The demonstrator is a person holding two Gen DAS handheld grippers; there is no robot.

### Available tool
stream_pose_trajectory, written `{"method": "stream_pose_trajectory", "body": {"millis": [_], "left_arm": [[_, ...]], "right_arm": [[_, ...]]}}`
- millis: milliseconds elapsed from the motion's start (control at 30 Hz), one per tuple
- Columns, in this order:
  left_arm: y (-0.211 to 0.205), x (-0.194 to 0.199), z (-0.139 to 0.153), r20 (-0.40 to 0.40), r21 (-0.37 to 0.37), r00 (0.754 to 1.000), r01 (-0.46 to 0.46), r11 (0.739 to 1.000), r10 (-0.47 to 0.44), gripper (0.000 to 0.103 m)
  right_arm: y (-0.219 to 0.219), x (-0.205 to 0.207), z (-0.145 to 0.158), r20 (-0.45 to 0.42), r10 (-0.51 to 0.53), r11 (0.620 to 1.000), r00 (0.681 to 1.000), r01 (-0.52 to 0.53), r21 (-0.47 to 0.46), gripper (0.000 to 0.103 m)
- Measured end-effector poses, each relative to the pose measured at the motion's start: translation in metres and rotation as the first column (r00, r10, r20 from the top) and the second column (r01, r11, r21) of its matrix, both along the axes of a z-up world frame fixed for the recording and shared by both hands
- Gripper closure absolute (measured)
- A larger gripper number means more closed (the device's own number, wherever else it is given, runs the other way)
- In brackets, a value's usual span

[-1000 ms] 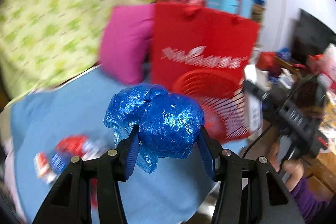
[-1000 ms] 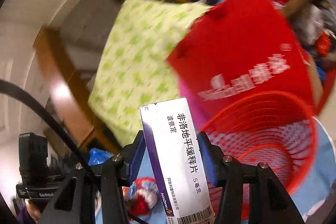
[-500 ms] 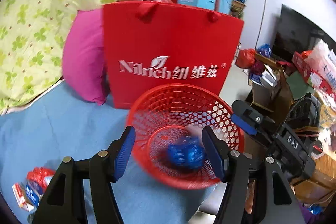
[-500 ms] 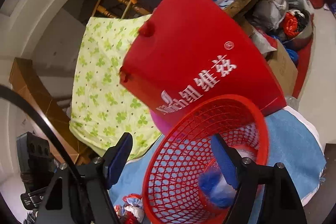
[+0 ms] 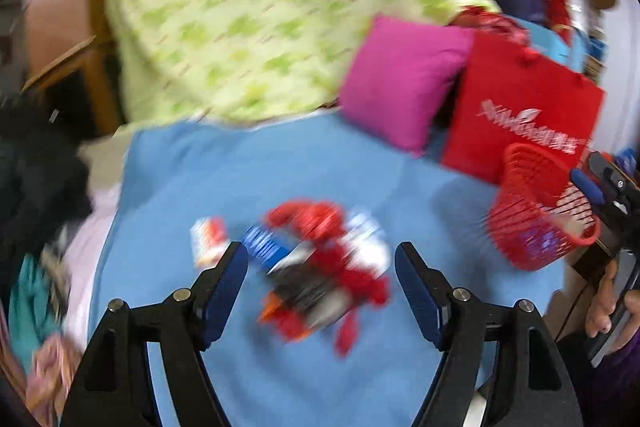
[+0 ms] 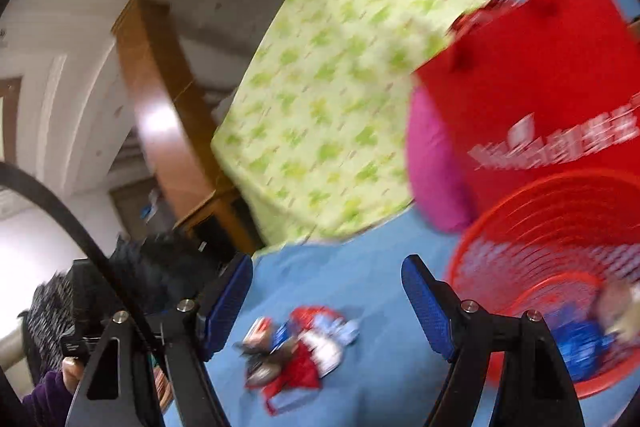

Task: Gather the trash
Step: 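Drop the blue bag into the red basket with the left tool while the right tool drops the box, then grasp the black plastic bag with the left tool while the right tool grasps the red ribbon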

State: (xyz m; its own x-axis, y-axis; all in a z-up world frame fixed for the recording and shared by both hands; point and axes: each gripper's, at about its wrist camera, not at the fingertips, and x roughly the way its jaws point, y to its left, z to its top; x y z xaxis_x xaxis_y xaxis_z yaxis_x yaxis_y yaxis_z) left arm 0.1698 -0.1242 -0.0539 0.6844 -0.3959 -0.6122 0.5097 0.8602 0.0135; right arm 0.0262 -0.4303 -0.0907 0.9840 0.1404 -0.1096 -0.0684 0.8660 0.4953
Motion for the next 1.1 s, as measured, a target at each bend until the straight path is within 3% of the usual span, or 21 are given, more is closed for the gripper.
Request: {"method": "stream_pose_trajectory", "body": {"millis": [67, 167, 333, 500, 667, 733, 800, 867, 1100], "left_arm": [[0.024, 0.004, -0.015, -0.034, 0.002, 0.998, -0.055, 0.998, 0.055, 0.026], [0.045, 0.009, -0.034, -0.085, -0.015, 0.991, -0.106, 0.994, 0.105, 0.026], [0.051, 0.017, -0.061, -0.172, -0.040, 0.979, -0.120, 0.992, 0.111, 0.026], [0.054, 0.019, -0.072, -0.197, -0.061, 0.976, -0.106, 0.993, 0.092, 0.026], [0.053, 0.019, -0.076, -0.204, -0.057, 0.976, -0.084, 0.995, 0.071, 0.026], [0.052, 0.020, -0.078, -0.217, -0.063, 0.974, -0.078, 0.995, 0.063, 0.026], [0.049, 0.020, -0.080, -0.221, -0.060, 0.974, -0.071, 0.996, 0.056, 0.026], [0.044, 0.018, -0.080, -0.221, -0.056, 0.974, -0.058, 0.997, 0.045, 0.027], [0.014, 0.017, -0.083, -0.227, -0.044, 0.974, -0.015, 0.999, 0.005, 0.026]], "right_arm": [[0.019, 0.025, -0.009, -0.073, 0.067, 0.998, 0.995, -0.067, 0.008, 0.023], [0.040, 0.066, -0.030, -0.219, 0.158, 0.987, 0.963, -0.151, 0.049, 0.023], [0.062, 0.131, -0.084, -0.446, 0.264, 0.963, 0.856, -0.206, 0.175, 0.028], [0.072, 0.178, -0.123, -0.513, 0.339, 0.930, 0.788, -0.201, 0.307, 0.037], [0.080, 0.215, -0.163, -0.565, 0.396, 0.888, 0.724, -0.144, 0.437, 0.038], [0.085, 0.221, -0.170, -0.575, 0.395, 0.885, 0.716, -0.129, 0.447, 0.038], [0.090, 0.226, -0.180, -0.591, 0.406, 0.880, 0.697, -0.126, 0.457, 0.065], [0.094, 0.228, -0.184, -0.596, 0.431, 0.871, 0.677, -0.142, 0.470, 0.069], [0.074, 0.199, -0.162, -0.569, 0.399, 0.893, 0.719, -0.163, 0.419, 0.070]]}}
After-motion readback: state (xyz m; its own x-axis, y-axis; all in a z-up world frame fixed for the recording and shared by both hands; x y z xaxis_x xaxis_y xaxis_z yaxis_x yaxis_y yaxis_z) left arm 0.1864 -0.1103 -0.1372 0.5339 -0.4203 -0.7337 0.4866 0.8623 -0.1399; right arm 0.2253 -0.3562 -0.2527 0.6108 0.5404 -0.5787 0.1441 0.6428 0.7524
